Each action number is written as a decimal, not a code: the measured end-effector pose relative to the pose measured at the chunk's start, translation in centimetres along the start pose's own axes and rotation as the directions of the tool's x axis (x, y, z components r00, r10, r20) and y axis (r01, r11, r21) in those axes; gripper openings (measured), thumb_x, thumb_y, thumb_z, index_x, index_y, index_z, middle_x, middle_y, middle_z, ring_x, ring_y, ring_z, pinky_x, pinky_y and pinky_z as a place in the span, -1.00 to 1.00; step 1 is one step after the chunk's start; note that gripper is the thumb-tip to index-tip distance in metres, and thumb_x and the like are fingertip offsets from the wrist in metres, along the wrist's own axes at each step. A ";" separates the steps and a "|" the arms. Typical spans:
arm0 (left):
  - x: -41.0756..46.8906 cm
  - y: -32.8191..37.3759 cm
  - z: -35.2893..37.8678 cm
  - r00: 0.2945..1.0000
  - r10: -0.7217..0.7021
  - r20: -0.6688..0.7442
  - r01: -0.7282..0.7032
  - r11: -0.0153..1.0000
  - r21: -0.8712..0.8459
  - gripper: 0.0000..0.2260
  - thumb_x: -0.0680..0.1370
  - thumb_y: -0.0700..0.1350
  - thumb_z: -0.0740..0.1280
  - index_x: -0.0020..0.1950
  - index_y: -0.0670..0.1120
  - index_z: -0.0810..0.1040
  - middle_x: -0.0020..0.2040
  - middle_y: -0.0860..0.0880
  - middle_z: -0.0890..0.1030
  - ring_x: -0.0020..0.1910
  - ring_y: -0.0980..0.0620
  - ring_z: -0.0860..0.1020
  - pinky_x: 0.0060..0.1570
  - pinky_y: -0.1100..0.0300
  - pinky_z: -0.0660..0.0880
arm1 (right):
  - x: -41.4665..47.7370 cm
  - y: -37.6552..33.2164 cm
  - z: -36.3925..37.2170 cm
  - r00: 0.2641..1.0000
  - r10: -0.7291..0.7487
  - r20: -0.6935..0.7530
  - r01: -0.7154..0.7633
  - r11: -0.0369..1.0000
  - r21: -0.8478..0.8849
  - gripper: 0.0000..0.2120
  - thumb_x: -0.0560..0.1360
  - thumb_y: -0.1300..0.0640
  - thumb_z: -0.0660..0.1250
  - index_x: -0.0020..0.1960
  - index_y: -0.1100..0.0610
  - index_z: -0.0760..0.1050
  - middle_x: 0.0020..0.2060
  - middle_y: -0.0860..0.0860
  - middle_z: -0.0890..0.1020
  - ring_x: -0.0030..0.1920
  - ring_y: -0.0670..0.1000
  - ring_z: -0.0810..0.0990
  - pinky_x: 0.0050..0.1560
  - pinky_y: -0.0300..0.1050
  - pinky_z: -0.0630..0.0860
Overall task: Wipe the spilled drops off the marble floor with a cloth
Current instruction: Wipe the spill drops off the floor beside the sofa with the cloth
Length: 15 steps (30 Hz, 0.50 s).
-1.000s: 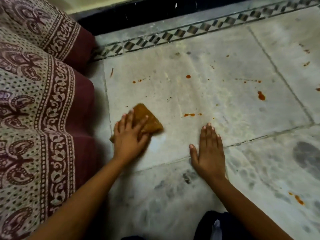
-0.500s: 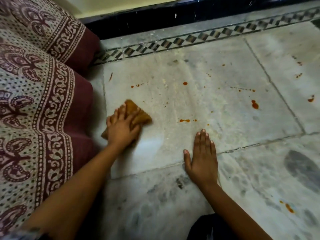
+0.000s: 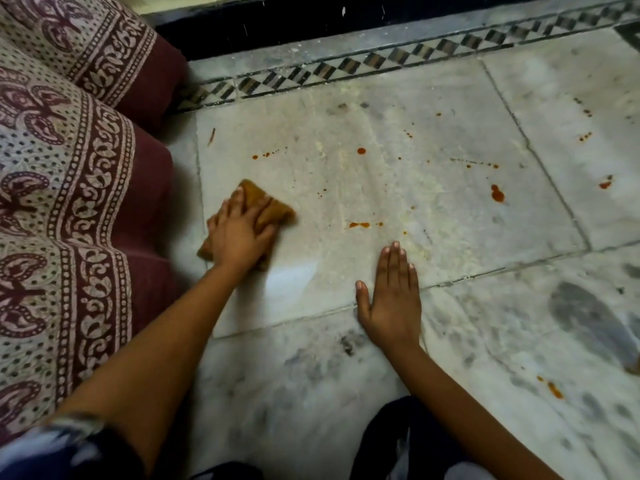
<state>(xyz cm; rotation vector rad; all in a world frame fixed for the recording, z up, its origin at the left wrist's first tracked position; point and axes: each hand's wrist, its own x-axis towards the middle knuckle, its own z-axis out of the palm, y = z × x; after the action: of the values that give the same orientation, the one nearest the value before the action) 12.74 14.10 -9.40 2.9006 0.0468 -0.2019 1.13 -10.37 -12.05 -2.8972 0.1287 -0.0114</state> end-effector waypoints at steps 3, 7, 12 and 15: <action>0.8 4.8 0.4 0.992 0.107 0.065 -0.109 0.994 0.025 -0.46 0.49 0.23 0.14 0.48 0.20 0.20 0.56 -0.10 0.03 0.50 -0.19 0.09 0.40 -0.13 0.07 | 0.1 0.0 0.0 1.000 0.000 -0.004 0.000 1.000 -0.001 -0.34 0.54 -0.10 -0.02 0.49 0.31 0.06 0.49 0.21 0.13 0.50 0.11 0.09 0.47 0.00 0.00; -5.0 4.9 1.9 0.886 0.448 0.121 -0.457 0.887 0.064 -0.43 0.45 0.23 0.14 0.47 0.22 0.20 0.55 -0.11 0.08 0.48 -0.23 0.15 0.38 -0.17 0.12 | 0.0 0.1 0.0 1.000 0.009 0.000 -0.009 1.000 -0.008 -0.32 0.54 -0.10 -0.01 0.50 0.30 0.04 0.50 0.21 0.11 0.51 0.11 0.06 0.48 -0.01 -0.02; -2.0 -0.7 -0.2 0.961 0.265 0.081 -0.271 0.960 0.073 -0.40 0.41 0.27 0.07 0.47 0.21 0.20 0.54 -0.13 0.13 0.45 -0.25 0.21 0.35 -0.17 0.20 | 0.0 0.1 0.1 1.000 0.007 -0.017 -0.007 1.000 0.004 -0.33 0.54 -0.10 -0.01 0.50 0.30 0.03 0.50 0.21 0.10 0.51 0.10 0.04 0.48 -0.01 -0.03; 3.6 2.0 -0.9 0.992 0.096 0.086 -0.102 0.992 0.076 -0.48 0.51 0.24 0.14 0.47 0.22 0.19 0.56 -0.11 0.03 0.48 -0.25 0.11 0.37 -0.19 0.14 | 0.0 0.0 0.1 1.000 0.004 -0.004 -0.004 1.000 -0.003 -0.33 0.55 -0.11 -0.02 0.50 0.31 0.02 0.50 0.21 0.10 0.51 0.10 0.04 0.48 -0.01 -0.03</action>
<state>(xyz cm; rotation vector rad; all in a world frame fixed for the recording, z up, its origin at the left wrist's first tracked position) 16.55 12.45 -8.62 2.9614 -0.1219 -0.3115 1.18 -10.38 -12.16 -2.8996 0.1357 -0.0159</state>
